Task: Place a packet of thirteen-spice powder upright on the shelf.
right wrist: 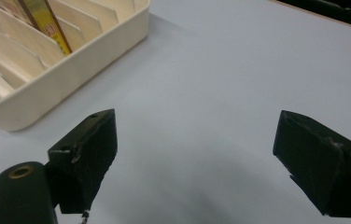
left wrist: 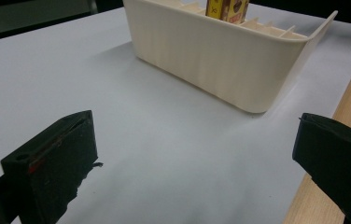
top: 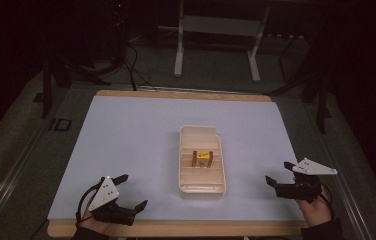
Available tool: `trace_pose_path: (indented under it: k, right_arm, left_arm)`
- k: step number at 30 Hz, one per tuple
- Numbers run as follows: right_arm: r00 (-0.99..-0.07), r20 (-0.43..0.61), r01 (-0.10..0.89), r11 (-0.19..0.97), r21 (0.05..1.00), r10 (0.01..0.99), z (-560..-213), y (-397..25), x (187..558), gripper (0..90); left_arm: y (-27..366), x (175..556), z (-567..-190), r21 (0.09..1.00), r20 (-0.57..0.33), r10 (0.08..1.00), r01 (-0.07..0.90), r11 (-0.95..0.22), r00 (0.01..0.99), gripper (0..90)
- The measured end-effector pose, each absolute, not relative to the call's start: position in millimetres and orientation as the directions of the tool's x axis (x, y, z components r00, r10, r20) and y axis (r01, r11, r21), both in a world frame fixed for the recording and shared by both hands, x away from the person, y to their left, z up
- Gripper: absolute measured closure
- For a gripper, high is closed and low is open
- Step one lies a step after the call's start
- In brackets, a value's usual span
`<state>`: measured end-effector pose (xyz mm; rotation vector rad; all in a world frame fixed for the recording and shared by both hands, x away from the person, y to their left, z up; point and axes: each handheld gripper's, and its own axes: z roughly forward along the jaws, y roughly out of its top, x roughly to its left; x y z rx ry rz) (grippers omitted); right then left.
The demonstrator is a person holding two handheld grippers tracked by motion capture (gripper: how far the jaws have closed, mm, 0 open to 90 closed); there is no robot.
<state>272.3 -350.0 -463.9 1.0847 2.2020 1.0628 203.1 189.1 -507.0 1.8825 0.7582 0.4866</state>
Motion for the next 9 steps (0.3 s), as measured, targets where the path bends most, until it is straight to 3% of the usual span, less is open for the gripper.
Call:
trace_pose_path:
  k: [9]
  right_arm:
    - [-0.582,-0.068,0.455,0.394,0.798,0.810,-467.1,-348.0,273.4,13.6]
  left_arm:
    - [189.4,202.8,-506.4,0.912,-0.001,0.692,0.284,-0.296,0.722,0.0]
